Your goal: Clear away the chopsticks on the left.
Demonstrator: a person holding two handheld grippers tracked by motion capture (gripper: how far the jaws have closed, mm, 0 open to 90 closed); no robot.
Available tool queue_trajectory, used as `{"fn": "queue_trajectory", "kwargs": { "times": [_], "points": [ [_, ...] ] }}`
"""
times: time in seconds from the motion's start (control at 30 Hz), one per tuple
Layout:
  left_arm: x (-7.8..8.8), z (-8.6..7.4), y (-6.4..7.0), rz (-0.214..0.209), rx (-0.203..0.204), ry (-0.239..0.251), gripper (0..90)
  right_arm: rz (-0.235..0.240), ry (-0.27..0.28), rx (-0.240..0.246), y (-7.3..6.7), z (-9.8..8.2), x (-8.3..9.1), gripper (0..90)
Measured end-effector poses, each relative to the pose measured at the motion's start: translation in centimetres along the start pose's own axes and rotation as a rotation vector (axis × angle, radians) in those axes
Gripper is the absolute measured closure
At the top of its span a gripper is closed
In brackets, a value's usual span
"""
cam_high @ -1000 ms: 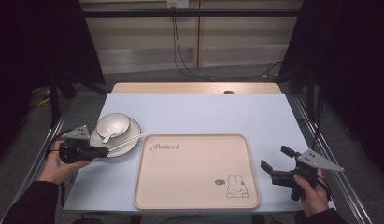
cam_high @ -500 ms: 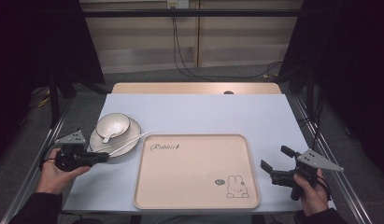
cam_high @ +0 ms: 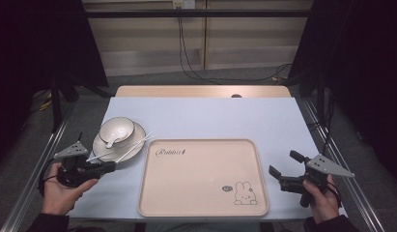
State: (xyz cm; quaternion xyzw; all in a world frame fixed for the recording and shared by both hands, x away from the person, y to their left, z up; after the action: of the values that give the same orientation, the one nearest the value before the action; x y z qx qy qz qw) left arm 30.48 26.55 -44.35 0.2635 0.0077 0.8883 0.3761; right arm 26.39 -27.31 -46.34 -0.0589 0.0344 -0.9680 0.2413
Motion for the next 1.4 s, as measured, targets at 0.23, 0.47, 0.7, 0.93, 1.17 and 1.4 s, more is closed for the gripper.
{"fn": "queue_trajectory", "kwargs": {
  "times": [0.23,0.47,0.7,0.93,1.17,1.4],
  "points": [
    [-0.1,-0.5,1.7,0.026,0.017,0.008,84.6,-0.001,0.001,-0.001,0.0,0.0,0.0,1.6],
    [-1.0,-0.8,4.2,0.079,0.106,0.002,84.7,0.002,-0.001,0.0,-0.2,0.0,0.0,1.6],
    [-2.8,-1.1,5.7,0.102,0.119,0.01,84.6,0.001,-0.002,-0.001,-0.2,0.0,0.1,1.6],
    [-4.5,-1.3,6.2,0.172,0.157,-0.02,84.6,0.006,0.001,-0.001,-0.2,0.0,0.1,1.6],
    [-6.0,-1.3,6.5,0.238,0.197,-0.027,84.6,0.004,-0.002,-0.002,-0.2,0.0,0.1,1.6],
    [-7.1,-2.4,6.9,0.271,0.22,-0.062,84.6,0.002,-0.004,-0.001,-0.1,0.0,0.1,1.6]
  ]
}}
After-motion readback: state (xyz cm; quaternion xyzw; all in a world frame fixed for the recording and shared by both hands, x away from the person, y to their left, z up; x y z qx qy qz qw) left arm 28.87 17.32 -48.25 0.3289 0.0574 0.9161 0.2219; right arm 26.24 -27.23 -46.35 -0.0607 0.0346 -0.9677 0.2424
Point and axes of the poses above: each handheld gripper's, and its own axes: x roughly backward along the jaws, z roughly out of its top, y roughly to its right, the point moved 7 cm from there along -x, roughly forward along the jaws, and after that the axes turned 11 degrees about y, right-handed, at the moved point
